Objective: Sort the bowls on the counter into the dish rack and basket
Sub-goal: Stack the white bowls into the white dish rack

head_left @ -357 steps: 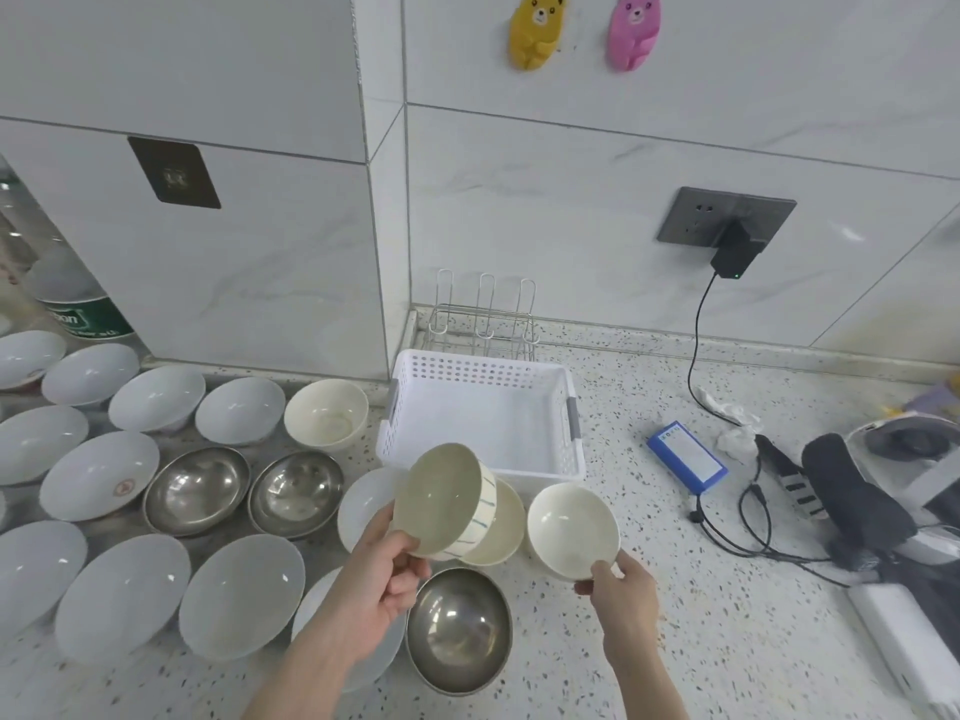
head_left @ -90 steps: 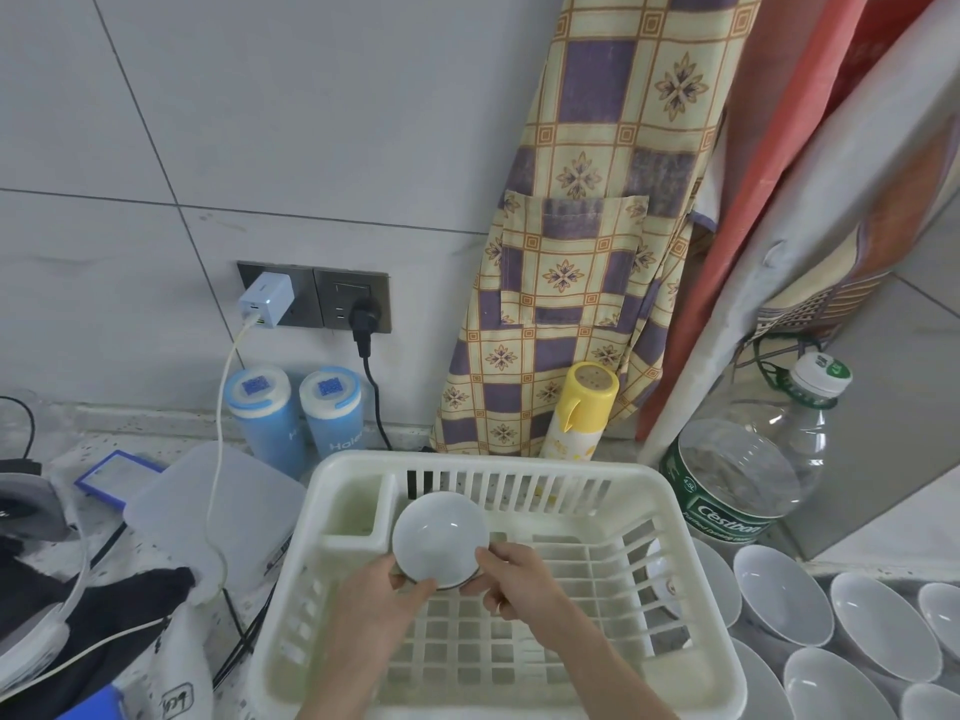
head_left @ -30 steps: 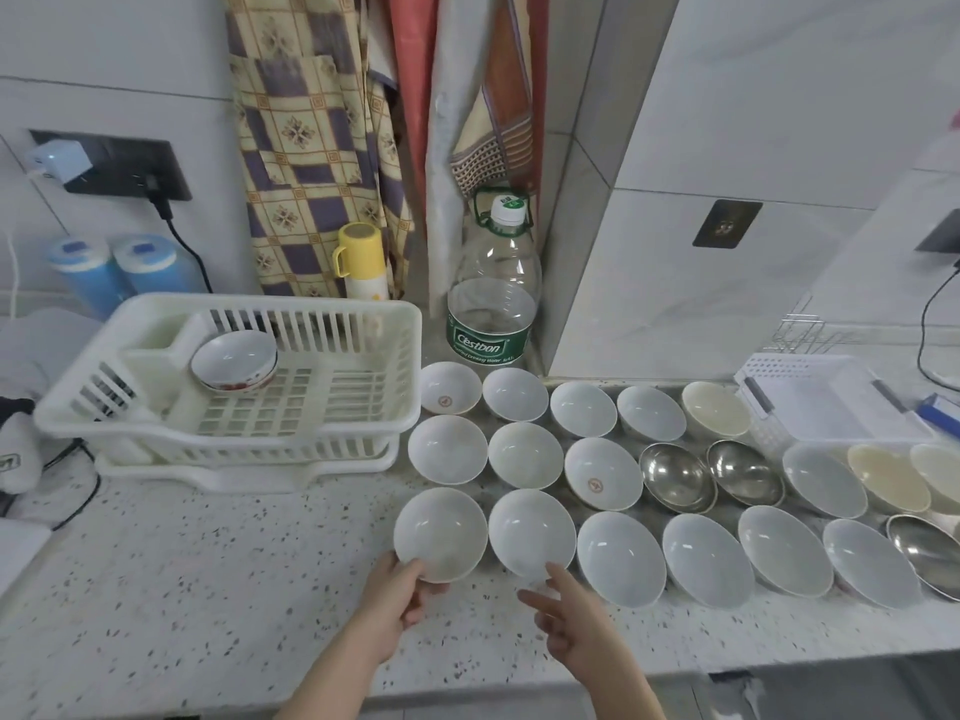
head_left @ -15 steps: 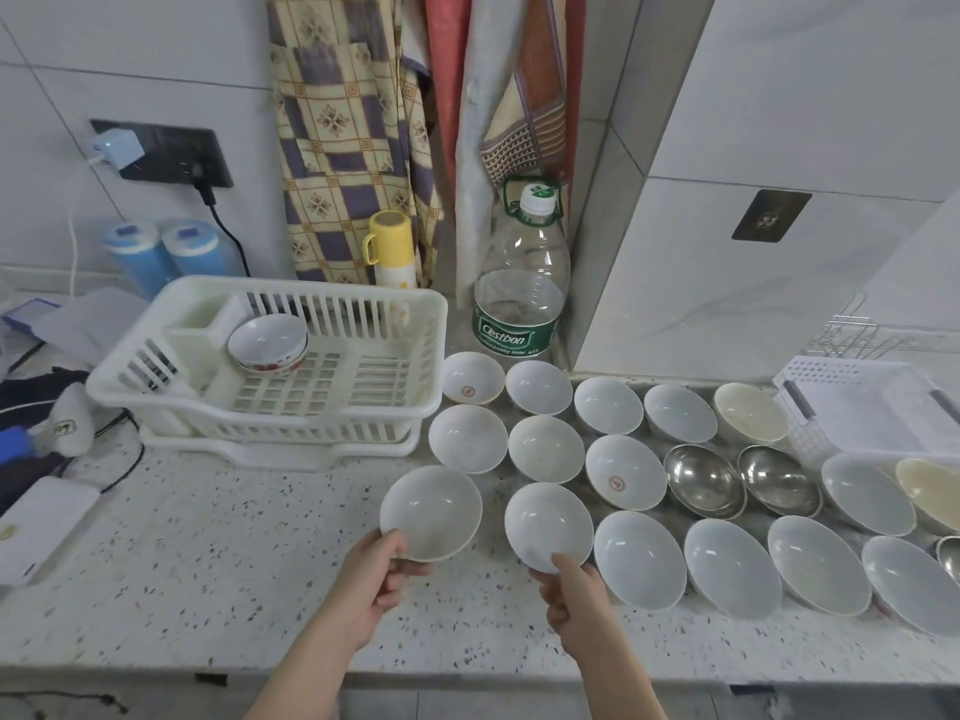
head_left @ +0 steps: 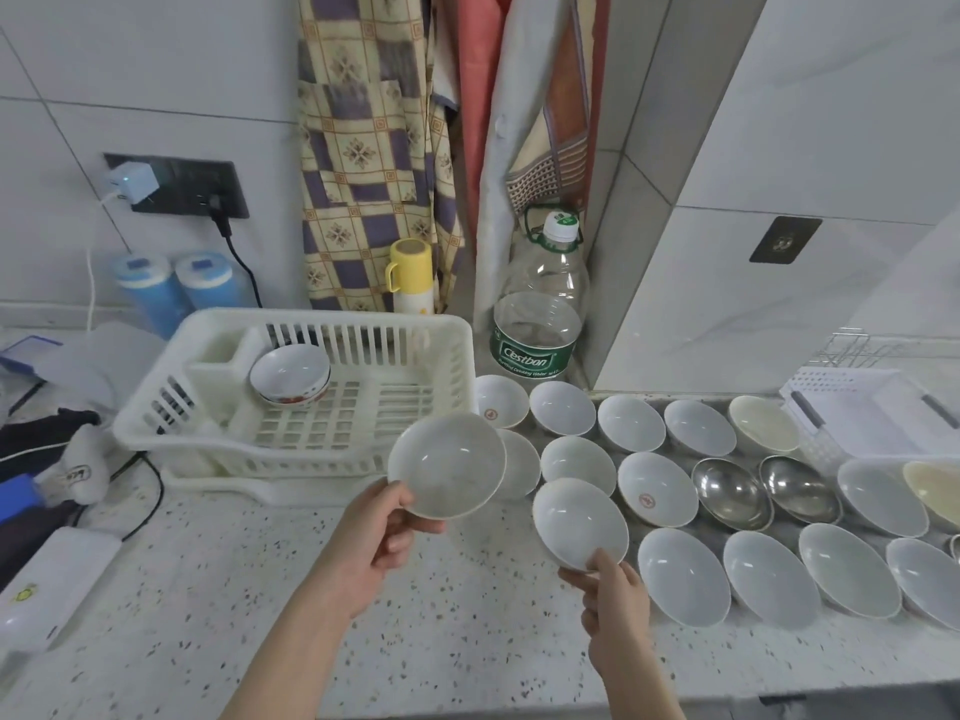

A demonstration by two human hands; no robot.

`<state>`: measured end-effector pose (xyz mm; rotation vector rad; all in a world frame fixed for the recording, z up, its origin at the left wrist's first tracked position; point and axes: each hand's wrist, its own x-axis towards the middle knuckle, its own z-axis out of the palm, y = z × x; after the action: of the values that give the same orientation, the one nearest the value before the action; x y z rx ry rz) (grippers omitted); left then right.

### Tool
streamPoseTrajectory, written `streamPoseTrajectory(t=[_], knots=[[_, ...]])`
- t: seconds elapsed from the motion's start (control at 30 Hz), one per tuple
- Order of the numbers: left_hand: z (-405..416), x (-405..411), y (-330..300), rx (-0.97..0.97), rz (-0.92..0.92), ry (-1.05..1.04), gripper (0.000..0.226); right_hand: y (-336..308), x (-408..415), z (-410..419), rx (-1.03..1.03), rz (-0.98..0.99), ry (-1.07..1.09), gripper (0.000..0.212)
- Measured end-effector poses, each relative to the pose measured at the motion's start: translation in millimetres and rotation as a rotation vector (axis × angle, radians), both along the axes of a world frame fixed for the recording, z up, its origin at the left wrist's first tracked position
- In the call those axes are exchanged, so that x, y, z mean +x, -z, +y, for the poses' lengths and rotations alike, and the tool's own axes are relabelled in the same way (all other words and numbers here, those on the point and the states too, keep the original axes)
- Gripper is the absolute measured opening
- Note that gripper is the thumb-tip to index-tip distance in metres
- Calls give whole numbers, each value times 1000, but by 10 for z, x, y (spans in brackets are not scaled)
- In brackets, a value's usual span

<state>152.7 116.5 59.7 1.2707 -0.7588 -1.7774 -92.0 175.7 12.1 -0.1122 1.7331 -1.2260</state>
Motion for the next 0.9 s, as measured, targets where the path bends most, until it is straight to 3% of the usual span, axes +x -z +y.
streamPoseTrajectory(t=[0.33,0.6,0.9], knots=[[-384,714,-155,1,-4,-79,25,-588,647,-413,-186,-6,46,8],[-562,1259,-77,61,60,-185,24,-828,1149,-703,-295,71,-61,10],[-859,1927,-136,-110,-149,-281,19,-822,1777,-1328,-288,372,-352,15]])
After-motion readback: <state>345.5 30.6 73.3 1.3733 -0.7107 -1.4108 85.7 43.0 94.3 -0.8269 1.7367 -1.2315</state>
